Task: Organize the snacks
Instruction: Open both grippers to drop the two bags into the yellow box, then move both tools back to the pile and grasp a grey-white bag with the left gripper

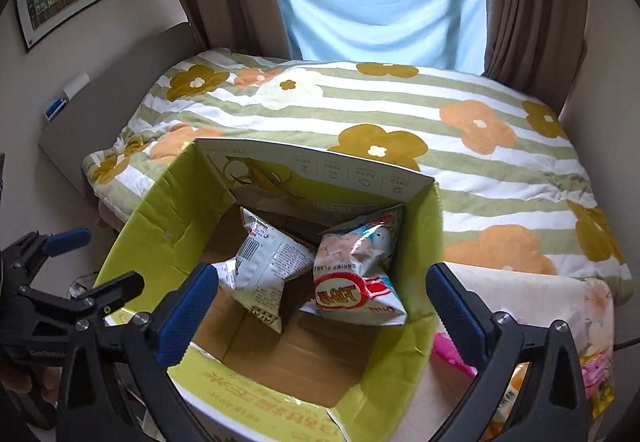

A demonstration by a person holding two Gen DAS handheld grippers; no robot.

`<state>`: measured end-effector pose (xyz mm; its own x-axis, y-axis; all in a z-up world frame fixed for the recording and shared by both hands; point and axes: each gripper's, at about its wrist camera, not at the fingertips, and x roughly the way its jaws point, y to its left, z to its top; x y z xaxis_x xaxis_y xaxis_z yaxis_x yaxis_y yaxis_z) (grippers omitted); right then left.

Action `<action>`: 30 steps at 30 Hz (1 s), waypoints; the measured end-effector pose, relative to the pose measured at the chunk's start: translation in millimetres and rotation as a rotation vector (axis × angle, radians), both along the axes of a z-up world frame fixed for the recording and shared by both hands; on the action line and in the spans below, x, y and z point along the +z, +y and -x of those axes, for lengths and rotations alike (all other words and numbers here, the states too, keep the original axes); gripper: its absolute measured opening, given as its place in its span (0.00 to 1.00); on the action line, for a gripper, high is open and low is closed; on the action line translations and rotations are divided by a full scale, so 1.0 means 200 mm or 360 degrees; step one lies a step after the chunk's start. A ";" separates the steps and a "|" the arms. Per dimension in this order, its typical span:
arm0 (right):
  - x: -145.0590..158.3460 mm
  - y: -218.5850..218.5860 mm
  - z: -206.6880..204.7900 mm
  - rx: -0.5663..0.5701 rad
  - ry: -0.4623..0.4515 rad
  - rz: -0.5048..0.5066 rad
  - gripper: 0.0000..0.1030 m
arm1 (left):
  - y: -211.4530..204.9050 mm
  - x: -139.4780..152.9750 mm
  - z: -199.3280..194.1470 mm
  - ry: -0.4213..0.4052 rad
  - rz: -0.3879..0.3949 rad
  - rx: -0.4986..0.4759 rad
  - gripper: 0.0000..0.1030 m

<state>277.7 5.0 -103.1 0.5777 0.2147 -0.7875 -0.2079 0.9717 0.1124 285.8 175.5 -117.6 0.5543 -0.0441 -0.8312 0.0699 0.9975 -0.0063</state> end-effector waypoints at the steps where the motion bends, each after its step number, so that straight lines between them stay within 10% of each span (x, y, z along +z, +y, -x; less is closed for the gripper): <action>1: 0.02 0.00 0.02 0.0002 -0.0022 0.0014 1.00 | -0.01 0.02 0.02 -0.0020 0.0007 -0.0009 0.99; 10: 0.16 -0.11 0.27 -0.0107 -0.0087 0.0097 1.00 | -0.14 0.12 0.17 -0.0078 0.0205 -0.0199 0.99; 30: 0.19 -0.90 0.87 -0.0656 -0.0021 0.0221 1.00 | -1.16 0.11 0.50 -0.0062 0.0145 -0.0826 0.99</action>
